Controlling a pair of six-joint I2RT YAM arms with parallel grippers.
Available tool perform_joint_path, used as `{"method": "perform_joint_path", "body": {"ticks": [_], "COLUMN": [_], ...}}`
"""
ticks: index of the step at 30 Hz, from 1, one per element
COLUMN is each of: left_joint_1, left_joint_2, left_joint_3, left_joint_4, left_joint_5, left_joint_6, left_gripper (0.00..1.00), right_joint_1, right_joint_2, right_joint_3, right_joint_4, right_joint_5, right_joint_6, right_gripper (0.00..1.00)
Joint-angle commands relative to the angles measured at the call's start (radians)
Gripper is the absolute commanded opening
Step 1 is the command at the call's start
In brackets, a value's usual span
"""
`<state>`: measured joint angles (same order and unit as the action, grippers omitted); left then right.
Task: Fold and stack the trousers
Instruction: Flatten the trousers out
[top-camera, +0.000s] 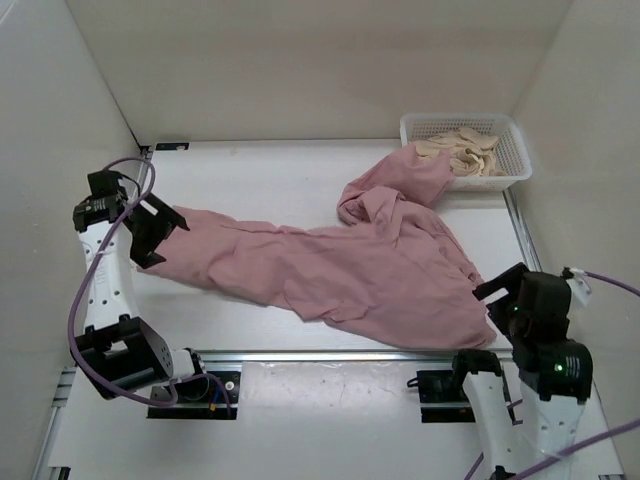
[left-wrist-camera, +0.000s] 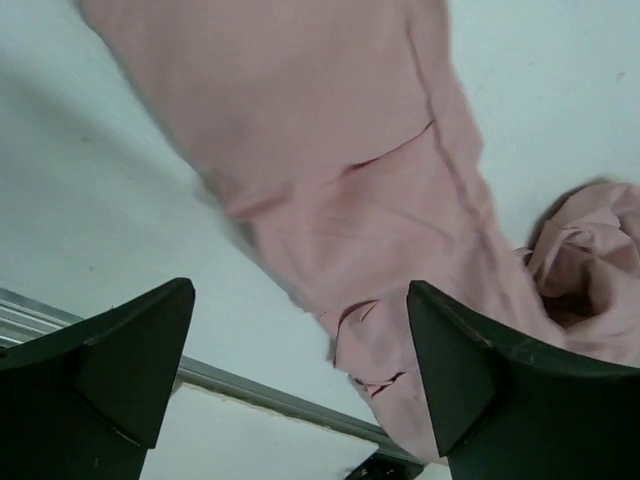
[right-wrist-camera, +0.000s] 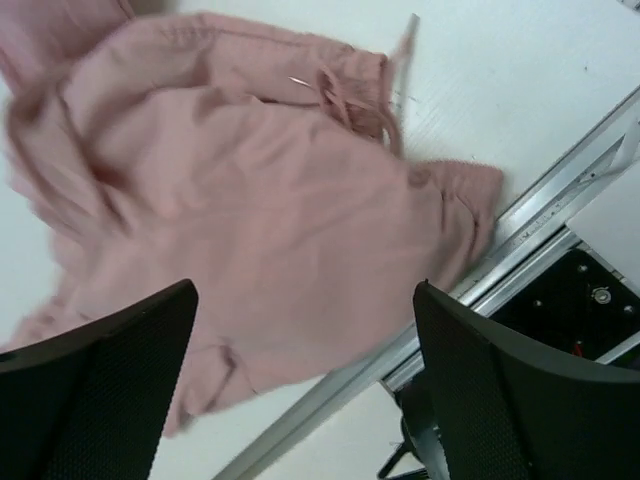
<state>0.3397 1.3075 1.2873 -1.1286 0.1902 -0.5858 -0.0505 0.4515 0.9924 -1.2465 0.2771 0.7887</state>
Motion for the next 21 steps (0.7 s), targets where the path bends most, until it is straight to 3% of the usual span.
{"method": "perform_joint_path", "body": {"ticks": [1,4,6,10,12,16,21], "left_joint_1": [0.007,-0.004,-0.036,-0.059,-0.07,-0.103,-0.103], "left_joint_2": [-0.06,-0.05,-0.05,-0.05,-0.05,-0.05,-0.028], "left_joint_3": [0.162,0.286,0.316,0.282,0.258,0.219,0.23], "left_joint_4": [0.017,0.016,0.016,0.027,0.027,0.018,-0.022], "left_joint_5": [-0.005,0.023,0.032,0.084,0.084,0.084,0.064], "left_joint_6": [0.063,0.072,0.095,0.15,0.171,0.221,0.248], "left_gripper": [1.0,1.0,1.0,1.0,1.0,1.0,1.0], "right_joint_1": [-0.002,-0.002,0.009,0.099,0.177,0.202,0.202], "right_joint_2": [0.03,0.221,0.349,0.785,0.978,1.238,1.487], "right_joint_3": [0.067,0.15,0.205,0.386,0.532,0.712,0.861], "right_joint_4": [0.057,0.227,0.327,0.398,0.389,0.398,0.398], "right_joint_5": [0.063,-0.01,-0.162,-0.338,-0.284,-0.223,-0.361], "right_joint_6": [0.043,-0.078,-0.17,-0.29,-0.318,-0.318,-0.309], "right_gripper": [0.94,0.95,0.95,1.0,1.0,1.0,0.96]}}
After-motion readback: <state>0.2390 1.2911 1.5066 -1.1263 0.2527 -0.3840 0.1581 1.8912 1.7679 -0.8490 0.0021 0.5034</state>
